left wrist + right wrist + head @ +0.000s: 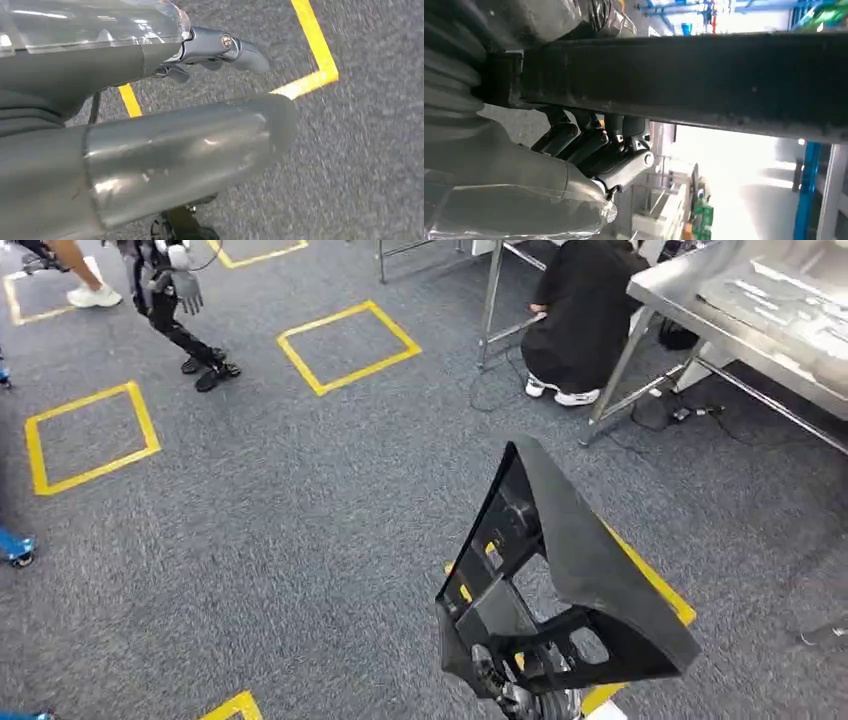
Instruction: Take the parts from the cabinet and place them on the table.
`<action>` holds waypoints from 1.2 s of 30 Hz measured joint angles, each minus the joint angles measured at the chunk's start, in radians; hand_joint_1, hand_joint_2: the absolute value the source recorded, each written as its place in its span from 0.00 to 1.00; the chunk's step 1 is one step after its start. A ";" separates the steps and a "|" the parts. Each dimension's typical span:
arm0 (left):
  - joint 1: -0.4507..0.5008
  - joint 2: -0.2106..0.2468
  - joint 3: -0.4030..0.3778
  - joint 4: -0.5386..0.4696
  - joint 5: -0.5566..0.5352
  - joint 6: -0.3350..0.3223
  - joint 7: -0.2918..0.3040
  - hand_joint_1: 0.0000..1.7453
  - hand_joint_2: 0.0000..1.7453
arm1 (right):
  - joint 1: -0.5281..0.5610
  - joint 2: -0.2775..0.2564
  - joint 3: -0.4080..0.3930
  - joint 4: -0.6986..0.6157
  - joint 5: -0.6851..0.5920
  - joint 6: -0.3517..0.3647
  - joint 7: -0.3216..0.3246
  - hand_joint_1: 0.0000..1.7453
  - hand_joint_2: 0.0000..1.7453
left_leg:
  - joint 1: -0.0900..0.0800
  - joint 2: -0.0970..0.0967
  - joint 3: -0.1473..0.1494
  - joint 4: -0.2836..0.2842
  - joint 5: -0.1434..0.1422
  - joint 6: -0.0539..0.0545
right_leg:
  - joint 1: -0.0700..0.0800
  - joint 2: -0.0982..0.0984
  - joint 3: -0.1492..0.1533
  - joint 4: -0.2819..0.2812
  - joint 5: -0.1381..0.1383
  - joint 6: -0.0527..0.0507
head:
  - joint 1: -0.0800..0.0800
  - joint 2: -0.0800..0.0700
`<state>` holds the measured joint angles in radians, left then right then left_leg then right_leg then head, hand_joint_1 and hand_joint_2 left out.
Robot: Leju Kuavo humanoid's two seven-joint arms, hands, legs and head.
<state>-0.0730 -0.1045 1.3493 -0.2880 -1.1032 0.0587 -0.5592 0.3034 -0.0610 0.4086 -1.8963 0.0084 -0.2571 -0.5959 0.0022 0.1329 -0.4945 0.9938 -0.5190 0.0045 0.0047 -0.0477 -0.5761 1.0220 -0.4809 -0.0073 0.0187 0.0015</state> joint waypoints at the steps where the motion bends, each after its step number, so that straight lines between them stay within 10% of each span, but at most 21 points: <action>1: 0.001 -0.001 -0.002 0.000 -0.001 -0.001 0.000 0.00 0.00 | 0.002 0.000 0.000 -0.001 0.000 -0.001 0.001 1.00 1.00 | 0.007 -0.018 -0.005 0.006 -0.012 -0.008 | -0.013 0.011 0.006 -0.008 0.006 -0.009 | 0.000 0.000; 3: 0.002 -0.004 -0.003 0.001 -0.003 -0.003 0.001 0.00 0.00 | 0.000 0.000 0.000 -0.005 0.000 -0.002 0.007 1.00 1.00 | 0.011 -0.105 -0.038 0.095 -0.071 -0.014 | -0.013 0.030 0.005 -0.009 0.008 -0.019 | 0.000 0.000; 5: 0.009 -0.004 -0.003 0.000 -0.003 -0.003 0.001 0.00 0.00 | 0.001 0.000 0.000 -0.005 0.000 -0.002 0.012 1.00 1.00 | 0.012 -0.126 -0.124 0.270 -0.147 -0.018 | -0.012 0.059 0.003 -0.008 0.008 -0.022 | 0.000 0.000; 7: 0.015 -0.004 -0.005 0.000 -0.006 -0.003 0.001 0.00 0.00 | 0.003 0.000 0.000 -0.005 0.000 -0.006 0.016 1.00 1.00 | 0.012 -0.126 -0.160 0.326 -0.137 -0.018 | -0.011 0.088 0.002 -0.002 0.007 -0.022 | 0.000 0.000; 10: 0.014 -0.004 -0.006 0.000 -0.006 -0.004 0.001 0.00 0.00 | 0.002 -0.001 0.001 -0.005 0.000 -0.013 0.018 1.00 1.00 | 0.016 -0.155 -0.073 0.107 0.006 -0.015 | -0.014 0.130 0.004 0.009 0.001 -0.015 | 0.000 0.000; 12: 0.016 -0.004 -0.006 0.001 -0.006 -0.008 0.003 0.00 0.00 | -0.001 -0.001 0.002 -0.005 0.000 -0.013 0.021 1.00 1.00 | 0.020 -0.223 -0.047 0.029 0.005 -0.011 | -0.010 0.152 -0.006 0.023 -0.002 -0.005 | 0.000 0.000; 16: 0.013 -0.005 -0.009 0.002 -0.011 -0.029 0.002 0.00 0.00 | 0.002 -0.006 0.005 -0.005 -0.001 -0.016 0.025 1.00 1.00 | 0.019 -0.178 -0.046 0.023 0.018 0.016 | -0.017 0.189 -0.020 0.013 0.011 0.023 | 0.000 0.000; 18: 0.012 -0.003 -0.010 0.002 -0.013 -0.032 -0.001 0.00 0.00 | 0.001 -0.009 0.006 -0.005 -0.003 -0.018 0.026 1.00 1.00 | 0.019 -0.154 -0.042 0.014 0.024 0.026 | -0.011 0.083 -0.045 0.069 -0.033 0.029 | 0.000 0.000; 22: 0.021 -0.002 -0.011 0.003 -0.019 -0.036 -0.004 0.00 0.00 | -0.002 -0.014 0.009 -0.005 -0.008 -0.018 0.028 1.00 1.00 | 0.011 -0.095 -0.043 0.015 0.021 0.031 | -0.017 0.053 -0.166 0.326 -0.142 0.039 | 0.000 0.000; 25: 0.018 -0.002 -0.016 0.003 -0.021 -0.039 -0.006 0.00 0.00 | -0.002 -0.017 0.009 -0.005 -0.010 -0.018 0.029 1.00 1.00 | 0.006 -0.061 -0.035 0.015 0.015 0.030 | -0.014 0.040 -0.074 0.162 -0.040 0.027 | 0.000 0.000; 27: 0.017 -0.004 -0.021 0.006 -0.021 -0.039 -0.006 0.00 0.00 | -0.004 -0.017 0.010 -0.005 -0.010 -0.019 0.029 1.00 1.00 | 0.002 -0.044 -0.026 0.015 0.008 0.023 | 0.006 -0.043 0.011 0.006 -0.012 0.005 | 0.000 0.000; 31: 0.014 -0.004 -0.027 0.007 -0.021 -0.039 -0.006 0.00 0.00 | -0.001 -0.019 0.011 -0.005 -0.010 -0.018 0.029 1.00 1.00 | -0.001 -0.003 -0.015 0.011 0.002 0.006 | 0.012 0.005 0.003 0.002 -0.004 -0.009 | 0.000 0.000; 32: 0.013 -0.003 -0.029 0.007 -0.021 -0.039 -0.006 0.00 0.00 | 0.000 -0.020 0.011 -0.005 -0.010 -0.019 0.029 1.00 1.00 | 0.000 -0.019 -0.018 0.017 -0.008 -0.002 | -0.005 0.016 0.013 -0.011 0.004 -0.018 | 0.000 0.000; 34: 0.013 -0.004 -0.030 0.009 -0.024 -0.043 -0.006 0.00 0.00 | -0.003 -0.021 0.014 -0.006 -0.012 -0.021 0.030 1.00 1.00 | 0.006 -0.110 -0.050 0.102 -0.067 -0.008 | -0.005 0.034 0.012 -0.016 0.008 -0.027 | 0.000 0.000; 36: 0.020 -0.004 -0.030 0.009 -0.027 -0.043 -0.005 0.00 0.00 | -0.001 -0.022 0.017 -0.006 -0.013 -0.022 0.035 1.00 1.00 | 0.008 -0.126 -0.124 0.258 -0.137 -0.013 | -0.004 0.060 0.012 -0.015 0.008 -0.028 | 0.000 0.000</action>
<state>-0.0532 -0.1083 1.3191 -0.2789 -1.1299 0.0156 -0.5638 0.3021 -0.0831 0.4253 -1.9020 -0.0046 -0.2796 -0.5612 0.0098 0.0071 -0.6181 1.2513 -0.6562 -0.0083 0.0007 0.0121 -0.5643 1.0072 -0.4725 -0.0356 0.0187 0.0015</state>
